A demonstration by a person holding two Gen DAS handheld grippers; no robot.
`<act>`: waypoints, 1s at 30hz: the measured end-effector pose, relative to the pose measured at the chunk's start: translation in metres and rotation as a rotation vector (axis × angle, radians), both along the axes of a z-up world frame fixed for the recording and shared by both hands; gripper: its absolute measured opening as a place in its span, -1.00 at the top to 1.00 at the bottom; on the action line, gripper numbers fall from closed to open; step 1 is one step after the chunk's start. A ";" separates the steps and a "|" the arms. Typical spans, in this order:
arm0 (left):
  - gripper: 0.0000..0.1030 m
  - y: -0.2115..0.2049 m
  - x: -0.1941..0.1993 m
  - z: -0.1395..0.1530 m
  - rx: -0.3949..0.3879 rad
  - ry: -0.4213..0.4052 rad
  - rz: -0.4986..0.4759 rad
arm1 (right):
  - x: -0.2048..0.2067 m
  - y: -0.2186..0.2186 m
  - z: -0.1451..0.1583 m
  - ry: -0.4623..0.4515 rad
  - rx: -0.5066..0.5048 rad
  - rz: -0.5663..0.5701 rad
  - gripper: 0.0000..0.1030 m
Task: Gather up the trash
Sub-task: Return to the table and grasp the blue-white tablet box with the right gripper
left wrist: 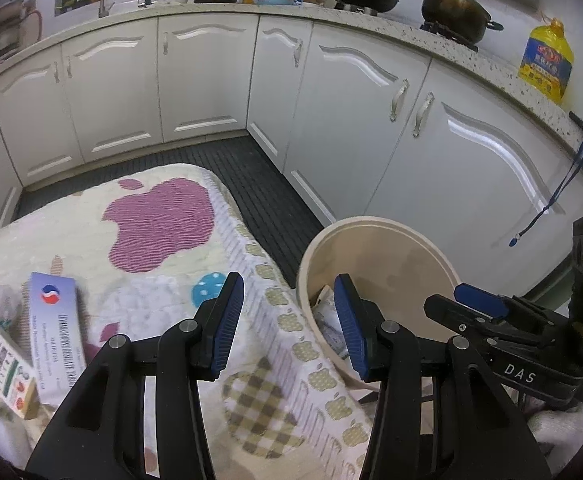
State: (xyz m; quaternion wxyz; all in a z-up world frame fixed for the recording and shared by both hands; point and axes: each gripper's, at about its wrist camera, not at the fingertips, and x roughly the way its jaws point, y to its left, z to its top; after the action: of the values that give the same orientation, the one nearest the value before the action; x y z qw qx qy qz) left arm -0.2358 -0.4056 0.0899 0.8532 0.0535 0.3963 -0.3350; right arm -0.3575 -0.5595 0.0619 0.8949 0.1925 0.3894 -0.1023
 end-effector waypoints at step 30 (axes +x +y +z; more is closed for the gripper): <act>-0.10 0.203 0.003 0.033 -0.013 -0.026 0.259 | 0.049 0.149 0.037 -0.057 0.003 0.284 -0.25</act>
State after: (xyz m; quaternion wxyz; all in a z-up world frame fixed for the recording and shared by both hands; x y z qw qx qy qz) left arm -0.2332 -0.2026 0.1230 0.8946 0.0006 0.3867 -0.2238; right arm -0.3088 -0.4104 0.0991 0.9108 0.1399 0.3873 0.0313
